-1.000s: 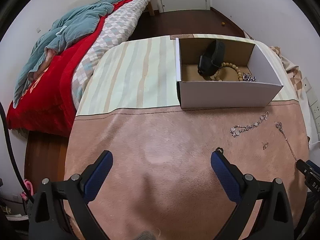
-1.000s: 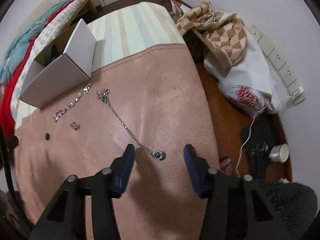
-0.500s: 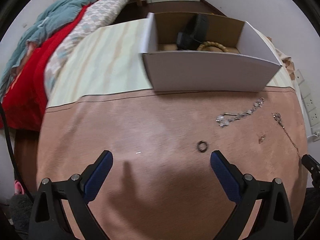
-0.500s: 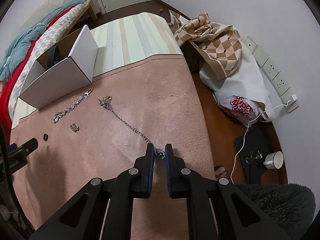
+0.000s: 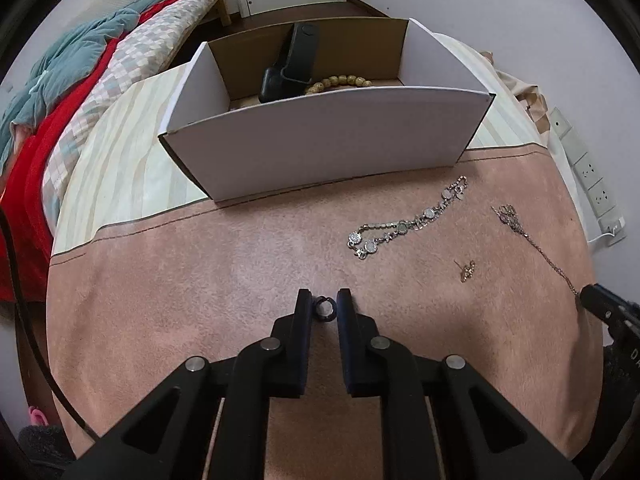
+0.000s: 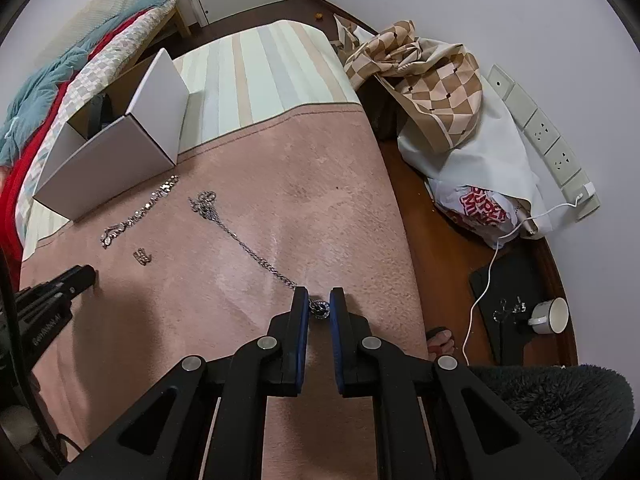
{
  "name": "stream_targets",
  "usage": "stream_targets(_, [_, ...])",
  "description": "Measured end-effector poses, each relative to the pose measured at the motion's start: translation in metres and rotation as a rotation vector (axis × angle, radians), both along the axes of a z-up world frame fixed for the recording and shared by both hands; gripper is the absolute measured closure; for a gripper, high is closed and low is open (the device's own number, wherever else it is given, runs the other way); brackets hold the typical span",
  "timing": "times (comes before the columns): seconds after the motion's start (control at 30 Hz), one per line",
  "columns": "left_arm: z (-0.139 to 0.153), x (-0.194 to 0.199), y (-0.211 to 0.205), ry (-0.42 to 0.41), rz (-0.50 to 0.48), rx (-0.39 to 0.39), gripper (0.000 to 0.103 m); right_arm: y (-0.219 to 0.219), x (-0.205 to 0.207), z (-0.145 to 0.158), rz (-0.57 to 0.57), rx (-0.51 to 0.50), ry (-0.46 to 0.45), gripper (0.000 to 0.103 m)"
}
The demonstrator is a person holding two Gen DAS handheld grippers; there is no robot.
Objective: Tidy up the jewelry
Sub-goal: 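Grasp the pendant necklace with the right tool while the left tool grasps the second black ring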
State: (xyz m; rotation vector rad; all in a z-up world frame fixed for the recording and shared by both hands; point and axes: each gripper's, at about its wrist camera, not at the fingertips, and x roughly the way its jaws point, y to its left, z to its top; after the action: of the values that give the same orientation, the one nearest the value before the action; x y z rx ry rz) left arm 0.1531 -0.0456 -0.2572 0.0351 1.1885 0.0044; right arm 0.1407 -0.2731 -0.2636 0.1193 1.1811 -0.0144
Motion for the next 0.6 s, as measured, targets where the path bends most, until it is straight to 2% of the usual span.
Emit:
stream_targets(0.13, [0.001,0.0,0.005,0.002,0.011,-0.01,0.093,0.002,0.0,0.01,0.006,0.017,-0.023,0.092])
stream_targets(0.3, [0.018,-0.005,0.013,-0.024,0.023,-0.032,0.093,0.008,-0.001,0.036,0.029,0.065,-0.067,0.092])
stream_targets(0.6, [0.074,0.0,0.032,-0.096,0.035,-0.099,0.093,0.026,0.006,0.101,0.104,0.156,-0.157,0.092])
